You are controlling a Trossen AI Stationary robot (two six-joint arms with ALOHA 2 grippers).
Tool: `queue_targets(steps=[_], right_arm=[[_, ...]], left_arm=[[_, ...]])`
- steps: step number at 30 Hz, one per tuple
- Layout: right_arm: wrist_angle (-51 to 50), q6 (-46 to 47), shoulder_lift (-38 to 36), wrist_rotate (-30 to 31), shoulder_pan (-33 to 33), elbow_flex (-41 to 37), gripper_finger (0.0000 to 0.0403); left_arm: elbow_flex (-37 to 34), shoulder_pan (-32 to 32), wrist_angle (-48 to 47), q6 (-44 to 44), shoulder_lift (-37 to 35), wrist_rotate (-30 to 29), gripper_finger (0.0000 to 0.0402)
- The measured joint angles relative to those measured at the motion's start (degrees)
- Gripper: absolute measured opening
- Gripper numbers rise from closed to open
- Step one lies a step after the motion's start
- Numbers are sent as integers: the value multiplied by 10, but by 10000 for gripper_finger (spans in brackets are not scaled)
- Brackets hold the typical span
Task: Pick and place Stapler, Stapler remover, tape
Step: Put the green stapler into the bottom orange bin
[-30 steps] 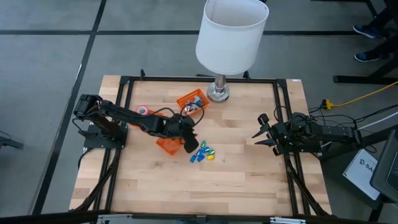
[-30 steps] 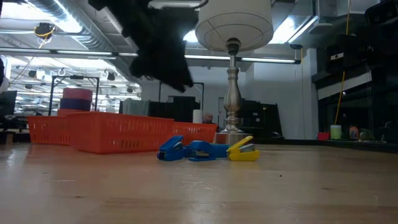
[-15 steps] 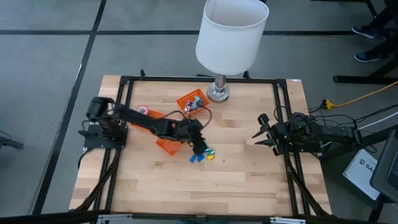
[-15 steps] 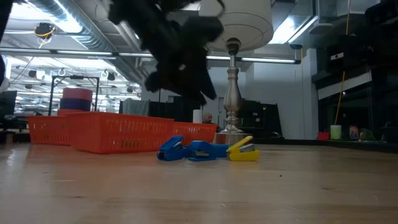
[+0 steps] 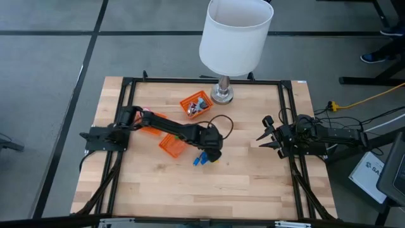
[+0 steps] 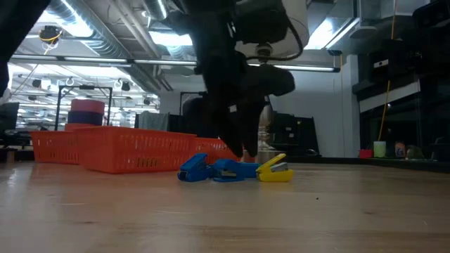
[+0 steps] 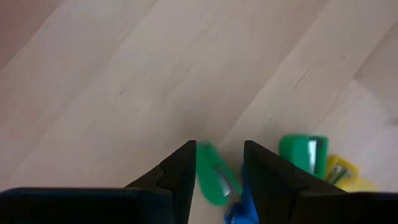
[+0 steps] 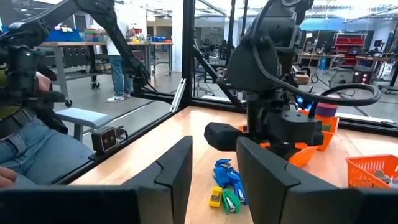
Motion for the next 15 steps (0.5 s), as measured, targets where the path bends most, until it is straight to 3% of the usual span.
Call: queue_targets(steps=[15], right_arm=[[0, 0, 0, 0, 0, 0, 129]], left_arm=[[9, 0, -38, 3, 10, 17, 130]])
